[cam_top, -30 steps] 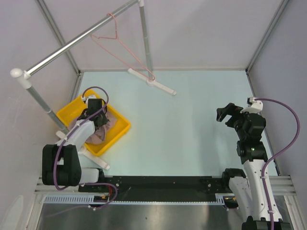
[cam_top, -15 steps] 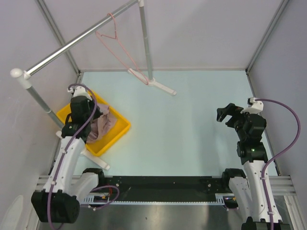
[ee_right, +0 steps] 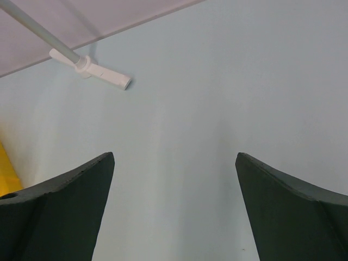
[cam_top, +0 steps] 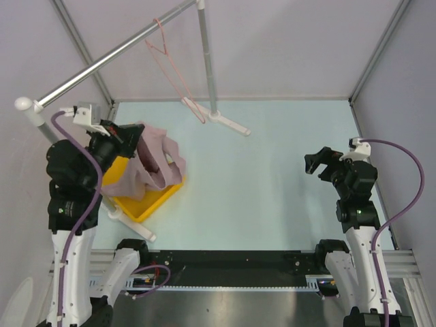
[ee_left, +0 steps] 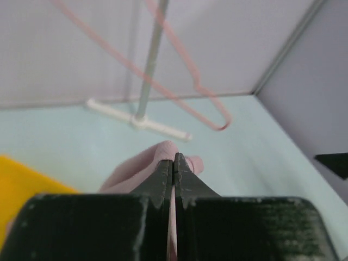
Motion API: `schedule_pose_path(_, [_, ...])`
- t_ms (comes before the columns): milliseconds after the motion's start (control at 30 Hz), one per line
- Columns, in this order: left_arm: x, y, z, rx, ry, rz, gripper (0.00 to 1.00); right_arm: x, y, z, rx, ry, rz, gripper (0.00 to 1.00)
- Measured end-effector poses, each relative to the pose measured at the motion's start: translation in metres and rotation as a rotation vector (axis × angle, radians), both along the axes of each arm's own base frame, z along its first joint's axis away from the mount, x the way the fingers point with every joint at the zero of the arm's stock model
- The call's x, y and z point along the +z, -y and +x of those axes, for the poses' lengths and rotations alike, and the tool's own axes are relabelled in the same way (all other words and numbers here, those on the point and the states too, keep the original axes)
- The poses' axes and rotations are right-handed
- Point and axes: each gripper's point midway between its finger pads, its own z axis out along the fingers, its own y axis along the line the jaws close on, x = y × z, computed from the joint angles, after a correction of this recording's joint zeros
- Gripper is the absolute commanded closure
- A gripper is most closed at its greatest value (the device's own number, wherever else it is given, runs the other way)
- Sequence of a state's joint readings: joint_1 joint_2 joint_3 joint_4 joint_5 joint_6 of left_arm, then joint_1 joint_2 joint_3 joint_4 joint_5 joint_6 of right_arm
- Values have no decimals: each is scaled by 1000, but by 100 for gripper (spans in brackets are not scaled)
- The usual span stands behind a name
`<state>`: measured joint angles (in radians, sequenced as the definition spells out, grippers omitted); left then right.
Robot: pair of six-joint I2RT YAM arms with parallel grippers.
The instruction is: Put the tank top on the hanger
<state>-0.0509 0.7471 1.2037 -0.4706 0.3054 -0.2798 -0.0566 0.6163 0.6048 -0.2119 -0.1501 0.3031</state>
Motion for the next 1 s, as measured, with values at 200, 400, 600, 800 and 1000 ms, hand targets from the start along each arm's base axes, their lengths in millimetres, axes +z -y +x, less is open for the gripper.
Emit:
schedule_pose_path(200, [82,50,-21,-261,130,-38,100,-2,-8,0,40,-12,21,0])
schedule_pose_path(400, [119,123,-36,-550,150,-66,100,1,-9,0,44,-7,29,0])
schedule_pose_path(600, [136,212,-42,-792,111,-69,100,4,-9,1,40,-3,29,0])
schedule_pose_path(800, [177,286,-23,-937,187,-97,100,11,-9,3,37,-4,42,0])
schedule_pose_path(1000, [140,314,2,-964,108,-78,100,20,-9,0,32,3,43,0])
